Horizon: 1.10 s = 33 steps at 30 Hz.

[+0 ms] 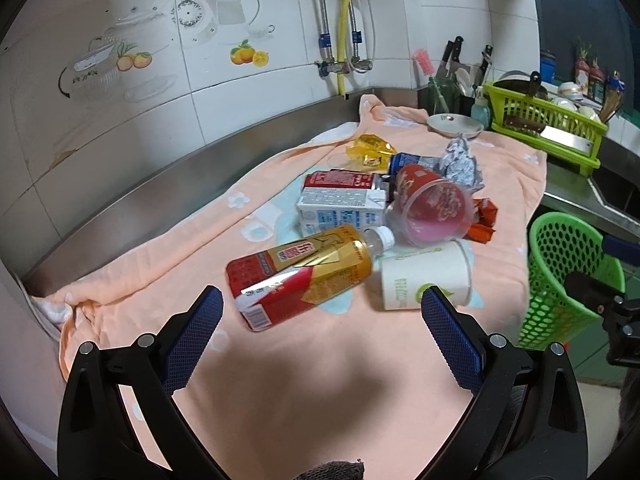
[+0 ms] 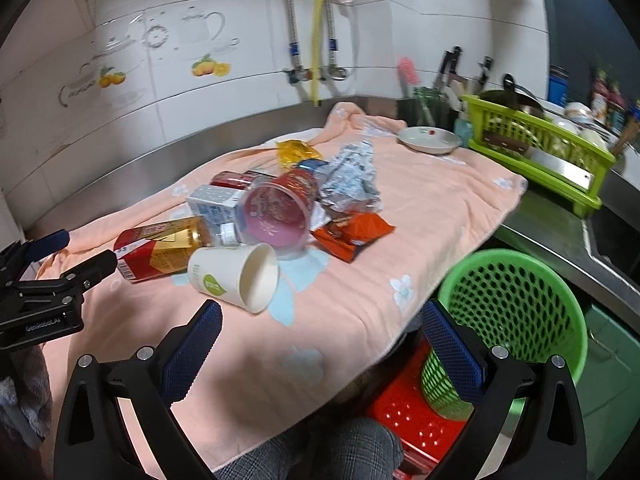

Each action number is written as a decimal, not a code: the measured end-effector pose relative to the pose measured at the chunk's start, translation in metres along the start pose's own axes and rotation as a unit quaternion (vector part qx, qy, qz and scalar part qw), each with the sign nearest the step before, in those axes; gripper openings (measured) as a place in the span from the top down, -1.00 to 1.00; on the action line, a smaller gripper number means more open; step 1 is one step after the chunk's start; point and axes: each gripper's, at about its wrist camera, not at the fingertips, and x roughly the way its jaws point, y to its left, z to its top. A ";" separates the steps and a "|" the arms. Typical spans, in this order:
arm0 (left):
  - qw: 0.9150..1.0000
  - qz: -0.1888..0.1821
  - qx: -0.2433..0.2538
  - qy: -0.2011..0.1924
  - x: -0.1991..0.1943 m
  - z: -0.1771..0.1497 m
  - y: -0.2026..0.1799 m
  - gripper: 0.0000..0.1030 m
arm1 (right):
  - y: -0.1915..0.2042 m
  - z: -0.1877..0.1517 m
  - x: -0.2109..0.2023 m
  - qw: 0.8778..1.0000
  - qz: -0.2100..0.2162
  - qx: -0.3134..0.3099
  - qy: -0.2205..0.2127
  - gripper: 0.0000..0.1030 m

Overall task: Collect trash
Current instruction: 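Grasp the white paper cup with the right tool while the left tool grasps the yellow Dongpeng bottle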

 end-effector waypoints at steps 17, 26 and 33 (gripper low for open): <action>0.999 -0.012 0.013 0.036 0.042 0.002 0.041 -0.90 | 0.028 0.030 0.067 0.980 0.138 -0.132 0.057 -0.87; 0.999 -0.015 0.019 0.047 0.060 0.001 0.045 -0.90 | 0.057 0.039 0.093 0.957 0.177 -0.218 0.074 -0.87; 0.998 -0.018 0.031 0.052 0.066 0.003 0.054 -0.90 | 0.079 0.043 0.110 0.937 0.182 -0.288 0.080 -0.87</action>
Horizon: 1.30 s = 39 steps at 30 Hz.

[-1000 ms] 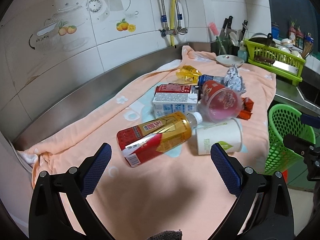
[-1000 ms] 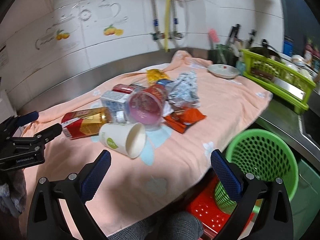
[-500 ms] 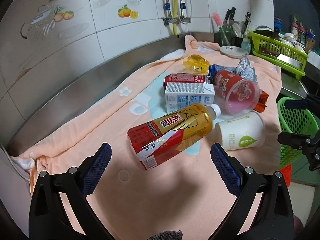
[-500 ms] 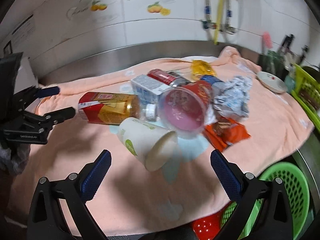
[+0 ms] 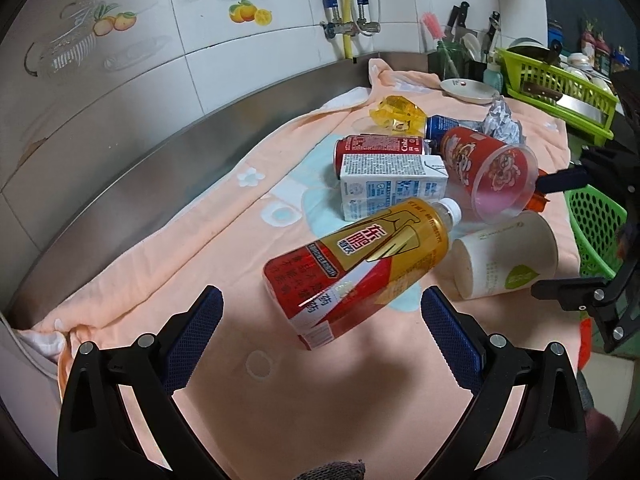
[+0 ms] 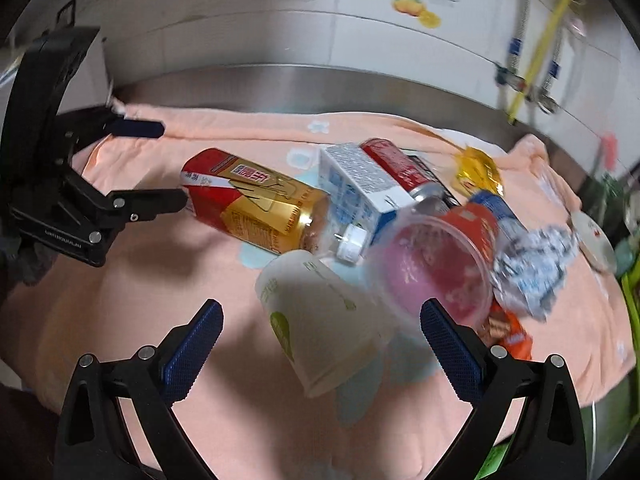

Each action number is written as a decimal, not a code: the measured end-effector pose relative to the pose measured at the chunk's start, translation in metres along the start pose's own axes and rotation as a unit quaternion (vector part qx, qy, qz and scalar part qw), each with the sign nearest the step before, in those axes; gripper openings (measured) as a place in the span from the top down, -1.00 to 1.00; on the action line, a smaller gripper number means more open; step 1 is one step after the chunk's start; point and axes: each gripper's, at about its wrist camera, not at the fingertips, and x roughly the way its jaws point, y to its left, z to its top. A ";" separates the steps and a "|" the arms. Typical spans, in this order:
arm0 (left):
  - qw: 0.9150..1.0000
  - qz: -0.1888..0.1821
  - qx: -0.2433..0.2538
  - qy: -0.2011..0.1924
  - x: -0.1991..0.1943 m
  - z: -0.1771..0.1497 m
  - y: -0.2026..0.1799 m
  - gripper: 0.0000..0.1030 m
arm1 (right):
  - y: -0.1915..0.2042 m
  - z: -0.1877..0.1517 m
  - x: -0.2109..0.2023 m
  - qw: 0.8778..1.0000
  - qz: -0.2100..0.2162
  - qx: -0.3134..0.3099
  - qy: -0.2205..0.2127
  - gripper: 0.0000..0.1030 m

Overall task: Collect trash
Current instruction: 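Grasp the white paper cup with the right tool while the left tool grasps the yellow Dongpeng bottle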

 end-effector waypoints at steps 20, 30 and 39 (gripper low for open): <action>0.995 -0.038 0.087 0.014 0.029 0.019 0.004 -0.89 | 0.019 0.006 0.059 0.983 -0.008 -0.149 0.103 -0.56; 0.985 -0.067 0.157 0.024 0.038 0.025 -0.016 -0.90 | 0.010 0.000 0.049 0.988 0.002 -0.115 0.106 -0.27; 0.967 -0.076 0.234 0.060 0.059 0.032 -0.035 -0.90 | -0.014 -0.010 0.026 0.995 0.030 -0.017 0.089 -0.22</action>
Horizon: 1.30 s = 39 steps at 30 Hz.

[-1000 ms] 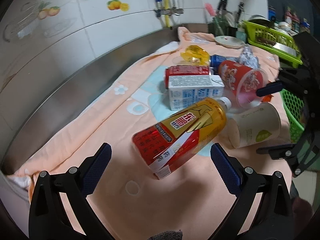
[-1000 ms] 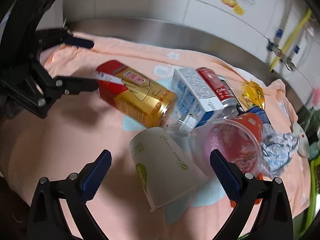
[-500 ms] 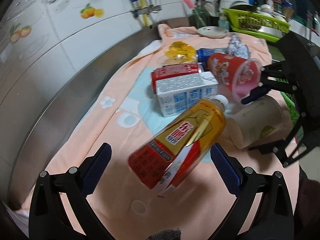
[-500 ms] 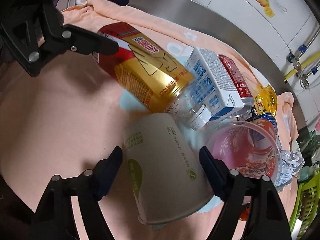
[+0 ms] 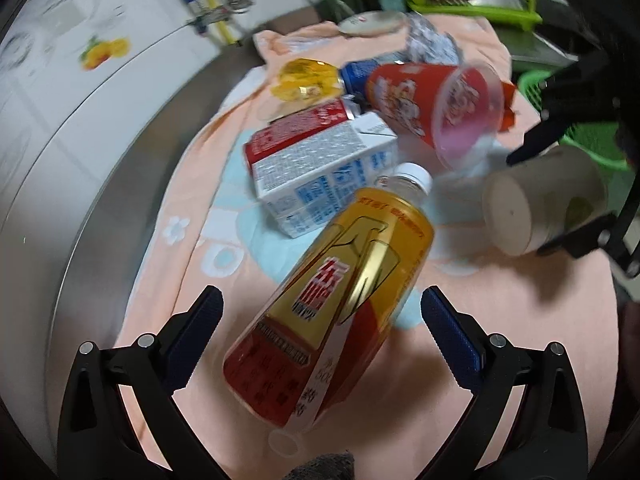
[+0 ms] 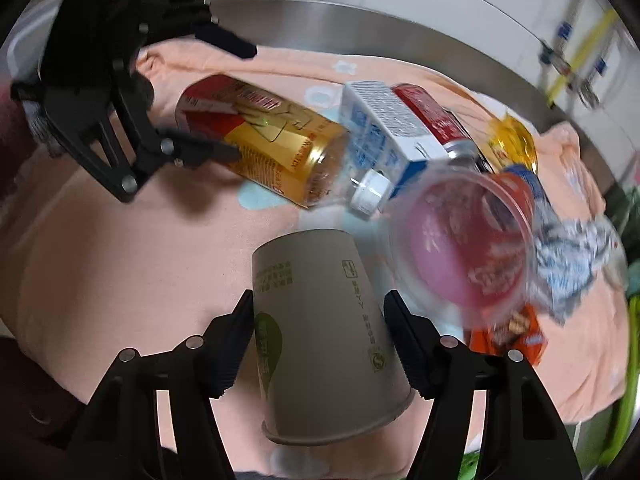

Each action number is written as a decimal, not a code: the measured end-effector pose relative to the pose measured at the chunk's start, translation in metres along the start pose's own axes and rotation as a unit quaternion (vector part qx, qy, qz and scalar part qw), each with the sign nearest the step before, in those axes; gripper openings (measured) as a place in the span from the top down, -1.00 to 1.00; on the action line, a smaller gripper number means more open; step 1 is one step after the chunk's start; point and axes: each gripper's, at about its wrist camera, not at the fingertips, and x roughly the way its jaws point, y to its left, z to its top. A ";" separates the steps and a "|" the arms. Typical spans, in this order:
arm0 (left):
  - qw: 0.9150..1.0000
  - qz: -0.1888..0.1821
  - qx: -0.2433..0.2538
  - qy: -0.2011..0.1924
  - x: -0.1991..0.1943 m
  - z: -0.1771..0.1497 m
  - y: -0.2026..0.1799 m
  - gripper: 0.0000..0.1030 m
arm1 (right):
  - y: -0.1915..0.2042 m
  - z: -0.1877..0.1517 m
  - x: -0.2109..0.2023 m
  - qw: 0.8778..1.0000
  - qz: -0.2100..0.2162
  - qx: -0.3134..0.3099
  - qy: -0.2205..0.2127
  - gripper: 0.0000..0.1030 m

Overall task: Collect trash
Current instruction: 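Grasp the white paper cup with the right tool while the left tool grasps the yellow Dongpeng bottle, then carry the white paper cup into the green basket and open the right tool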

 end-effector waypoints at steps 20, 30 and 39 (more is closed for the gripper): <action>0.998 -0.043 0.024 0.048 0.026 0.003 0.004 -0.58 | -0.001 -0.013 0.012 0.999 0.014 0.032 0.026 -0.26; 0.997 -0.033 -0.058 0.040 0.009 -0.003 0.005 -0.44 | 0.003 -0.024 -0.012 0.998 0.014 0.066 -0.011 -0.22; 0.997 -0.036 -0.056 0.044 -0.003 -0.008 -0.012 -0.36 | -0.010 -0.048 -0.043 0.992 0.001 0.119 -0.039 -0.19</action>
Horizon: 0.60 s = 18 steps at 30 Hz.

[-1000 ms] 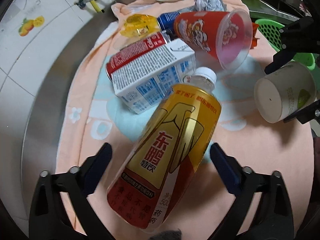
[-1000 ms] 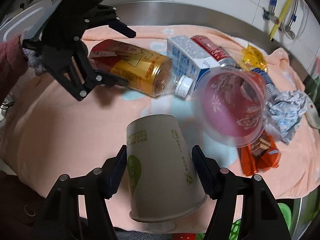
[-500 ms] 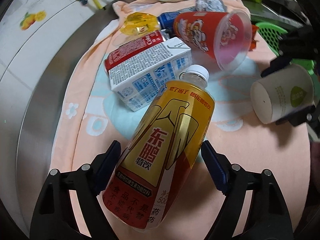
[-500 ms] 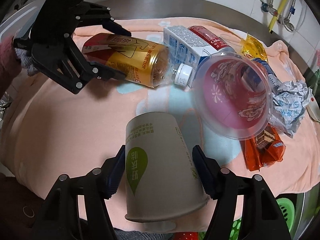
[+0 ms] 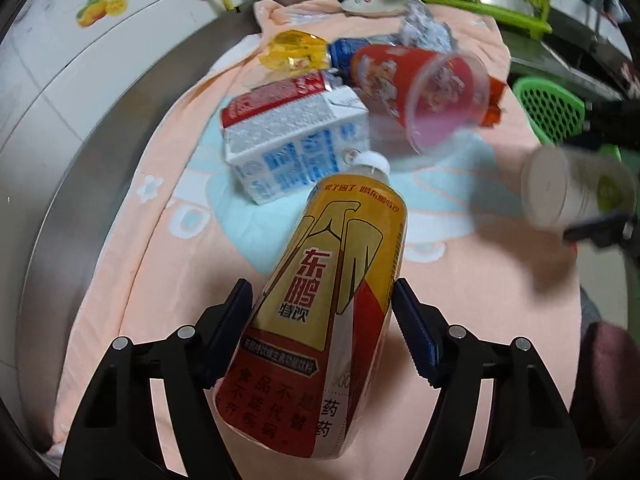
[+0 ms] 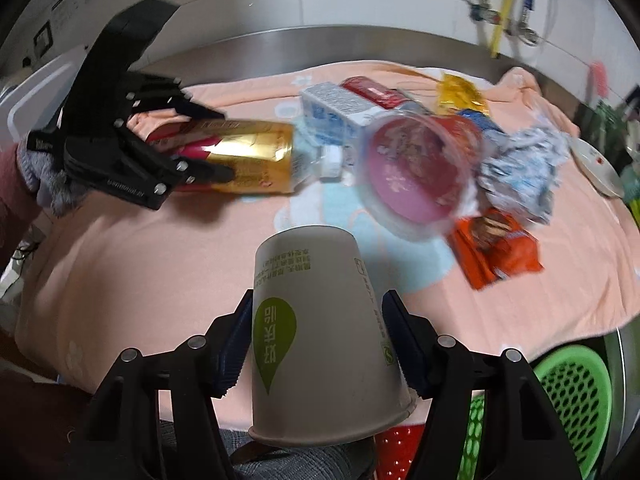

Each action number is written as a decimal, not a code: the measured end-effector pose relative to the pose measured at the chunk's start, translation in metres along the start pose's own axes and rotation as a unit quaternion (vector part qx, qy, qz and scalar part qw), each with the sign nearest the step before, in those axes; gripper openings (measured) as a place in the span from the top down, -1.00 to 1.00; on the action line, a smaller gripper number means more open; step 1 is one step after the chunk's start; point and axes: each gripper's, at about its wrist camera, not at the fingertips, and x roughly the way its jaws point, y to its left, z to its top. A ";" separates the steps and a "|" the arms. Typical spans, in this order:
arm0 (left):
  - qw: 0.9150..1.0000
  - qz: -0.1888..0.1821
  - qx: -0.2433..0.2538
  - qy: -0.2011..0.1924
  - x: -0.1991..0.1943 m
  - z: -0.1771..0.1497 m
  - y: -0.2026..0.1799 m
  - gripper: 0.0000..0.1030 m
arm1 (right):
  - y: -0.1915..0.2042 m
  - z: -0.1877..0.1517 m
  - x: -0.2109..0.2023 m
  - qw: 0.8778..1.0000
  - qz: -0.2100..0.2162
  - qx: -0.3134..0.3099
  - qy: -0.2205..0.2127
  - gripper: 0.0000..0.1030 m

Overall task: Collect trash
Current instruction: 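Carry the white paper cup into the green basket and open the right tool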

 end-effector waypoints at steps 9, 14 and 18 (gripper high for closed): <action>1.000 -0.002 0.005 0.021 0.007 0.008 0.000 -0.39 | -0.061 -0.035 -0.039 0.992 -0.056 0.107 -0.029 -0.19; 1.000 0.004 0.012 0.018 0.011 0.010 -0.005 -0.38 | -0.123 -0.080 -0.052 0.972 -0.117 0.205 -0.016 -0.19; 1.000 0.014 0.008 0.013 0.009 0.011 -0.011 -0.35 | -0.165 -0.114 -0.045 0.951 -0.153 0.268 0.015 -0.19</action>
